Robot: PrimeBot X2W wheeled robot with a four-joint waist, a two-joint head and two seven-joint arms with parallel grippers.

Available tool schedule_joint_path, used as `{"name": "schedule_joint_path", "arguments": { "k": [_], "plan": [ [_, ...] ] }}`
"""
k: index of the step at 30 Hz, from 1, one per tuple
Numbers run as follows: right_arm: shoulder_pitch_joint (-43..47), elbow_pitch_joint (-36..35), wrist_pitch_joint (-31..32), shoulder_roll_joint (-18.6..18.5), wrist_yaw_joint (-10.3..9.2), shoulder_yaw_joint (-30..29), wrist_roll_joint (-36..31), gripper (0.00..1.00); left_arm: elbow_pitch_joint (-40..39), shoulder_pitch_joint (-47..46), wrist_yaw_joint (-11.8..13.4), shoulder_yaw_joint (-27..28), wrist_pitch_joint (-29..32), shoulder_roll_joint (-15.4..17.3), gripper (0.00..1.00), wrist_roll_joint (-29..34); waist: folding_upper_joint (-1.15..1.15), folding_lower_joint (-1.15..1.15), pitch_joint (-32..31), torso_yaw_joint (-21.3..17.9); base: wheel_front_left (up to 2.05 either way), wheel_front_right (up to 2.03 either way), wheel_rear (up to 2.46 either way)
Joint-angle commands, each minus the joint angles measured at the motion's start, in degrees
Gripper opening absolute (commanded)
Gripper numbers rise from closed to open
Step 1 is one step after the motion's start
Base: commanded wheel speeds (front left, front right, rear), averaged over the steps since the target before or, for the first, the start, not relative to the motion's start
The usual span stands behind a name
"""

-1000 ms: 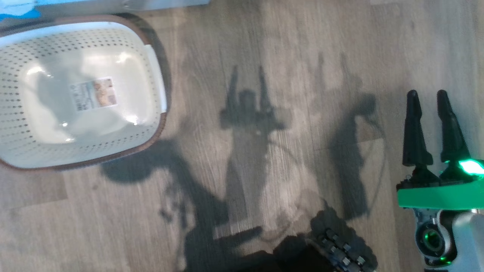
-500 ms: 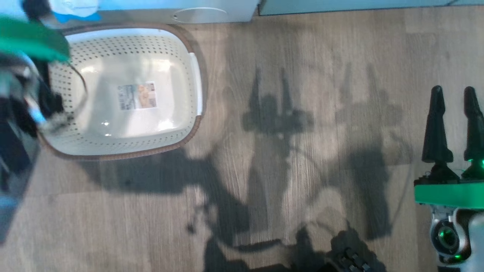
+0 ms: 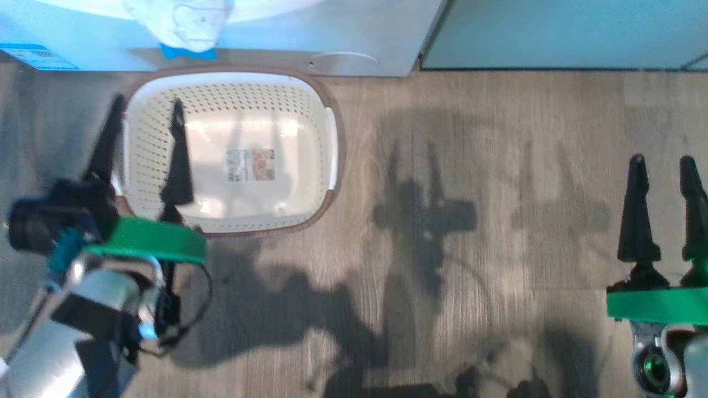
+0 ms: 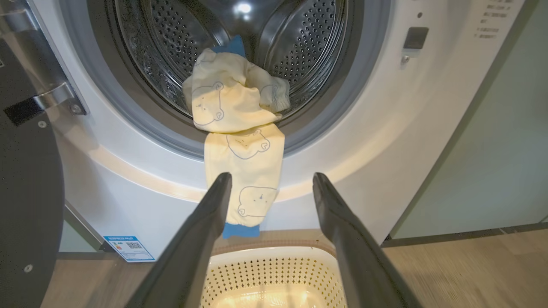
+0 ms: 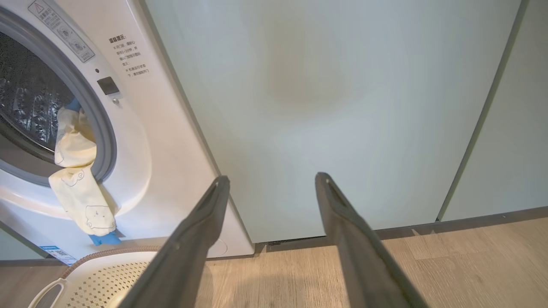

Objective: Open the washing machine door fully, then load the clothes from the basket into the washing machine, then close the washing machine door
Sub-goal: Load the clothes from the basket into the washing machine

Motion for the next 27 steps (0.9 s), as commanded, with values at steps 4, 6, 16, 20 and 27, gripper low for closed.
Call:
{"name": "schedule_joint_path", "arguments": {
  "k": [4, 6, 16, 20, 27],
  "plan": [
    [2.3, -1.1, -0.4, -0.9, -0.16, 1.1, -1.7, 1.00, -2.8, 2.9, 6.1, 0.7, -0.5, -0.6, 1.00, 0.8, -0.01, 0.00, -3.5, 2.2, 0.00, 0.00, 0.00],
    [3.0, -0.7, -0.4, -0.9, -0.16, 1.2, -2.3, 1.00, -2.8, 4.5, 6.5, 0.4, -0.6, -1.3, 1.00, 1.0, -0.01, 0.00, -4.9, 2.6, 0.00, 0.00, 0.00],
    [5.6, 0.3, -0.4, -0.9, -0.16, 1.9, -3.6, 1.00, -2.6, 9.8, 6.8, -0.2, -0.7, -3.5, 1.00, 1.5, -0.01, 0.00, -9.3, 3.8, 0.00, 0.00, 0.00],
    [5.7, 0.6, -0.4, -0.9, -0.16, 2.4, -3.8, 1.00, -2.3, 10.5, 6.7, 0.0, -0.7, -3.9, 1.00, 1.6, -0.01, 0.00, -10.0, 3.8, 0.00, 0.00, 0.00],
    [5.3, 1.2, -0.4, -0.9, -0.16, 3.1, -3.8, 1.00, -1.3, 10.8, 6.1, 0.4, -0.8, -4.3, 1.00, 1.4, -0.01, 0.00, -10.3, 3.3, 0.00, 0.00, 0.00]
  ]
}}
